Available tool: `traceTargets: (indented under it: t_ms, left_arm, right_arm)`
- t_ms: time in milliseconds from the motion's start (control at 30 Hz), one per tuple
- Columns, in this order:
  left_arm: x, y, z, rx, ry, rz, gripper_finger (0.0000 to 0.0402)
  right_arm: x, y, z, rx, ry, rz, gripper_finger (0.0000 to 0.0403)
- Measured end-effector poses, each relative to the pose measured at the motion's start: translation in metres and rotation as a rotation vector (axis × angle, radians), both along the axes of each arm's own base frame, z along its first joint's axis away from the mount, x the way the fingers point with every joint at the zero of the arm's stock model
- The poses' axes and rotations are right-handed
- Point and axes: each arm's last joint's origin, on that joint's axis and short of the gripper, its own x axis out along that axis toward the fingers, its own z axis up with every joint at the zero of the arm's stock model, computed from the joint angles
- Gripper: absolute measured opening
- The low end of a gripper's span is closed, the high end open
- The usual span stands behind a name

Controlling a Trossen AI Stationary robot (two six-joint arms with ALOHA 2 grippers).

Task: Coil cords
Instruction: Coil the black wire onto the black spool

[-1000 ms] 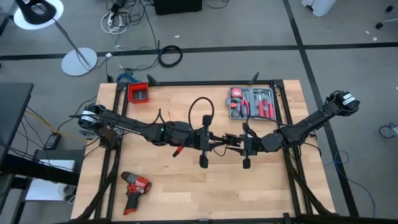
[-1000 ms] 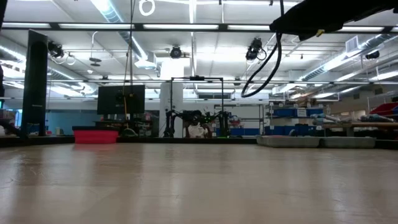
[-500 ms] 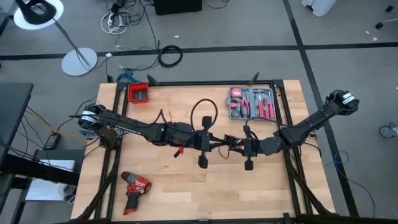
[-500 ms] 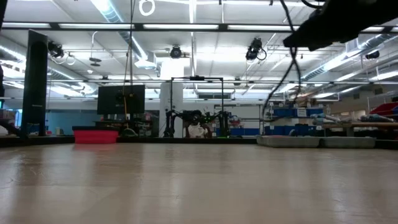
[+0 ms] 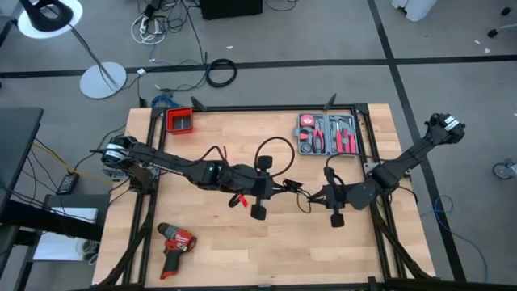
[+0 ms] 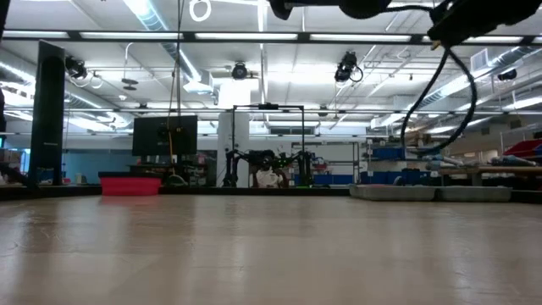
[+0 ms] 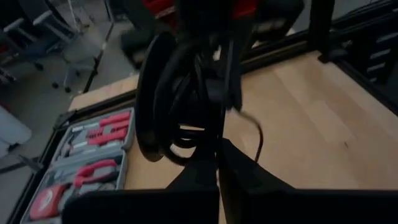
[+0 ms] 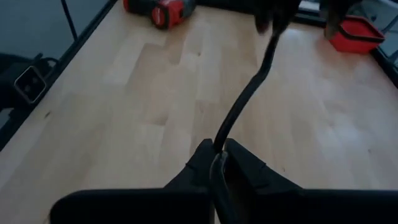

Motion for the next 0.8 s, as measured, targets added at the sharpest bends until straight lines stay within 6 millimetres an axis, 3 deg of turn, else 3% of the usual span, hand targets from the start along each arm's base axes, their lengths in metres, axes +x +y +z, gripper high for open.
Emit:
traceTargets:
  t_ms: [133,367,633,800]
  left_arm:
    - [-0.003,0.002,0.001,0.009,0.013,0.033,0.0]
    - [-0.017,0.005,0.021,0.01,-0.008,0.045,0.0]
    - [-0.022,0.006,0.022,-0.037,0.021,0.043,0.0]
    - [-0.023,0.006,0.02,-0.074,0.044,0.04,0.0]
  right_arm:
    - [-0.005,0.003,0.015,0.002,0.06,0.004,0.0013]
    - [-0.017,0.009,0.021,0.052,0.138,-0.008,0.0013]
    - [-0.017,0.015,0.027,0.025,0.077,0.025,0.0013]
    - [-0.015,0.013,0.041,-0.082,0.028,0.046,0.0013]
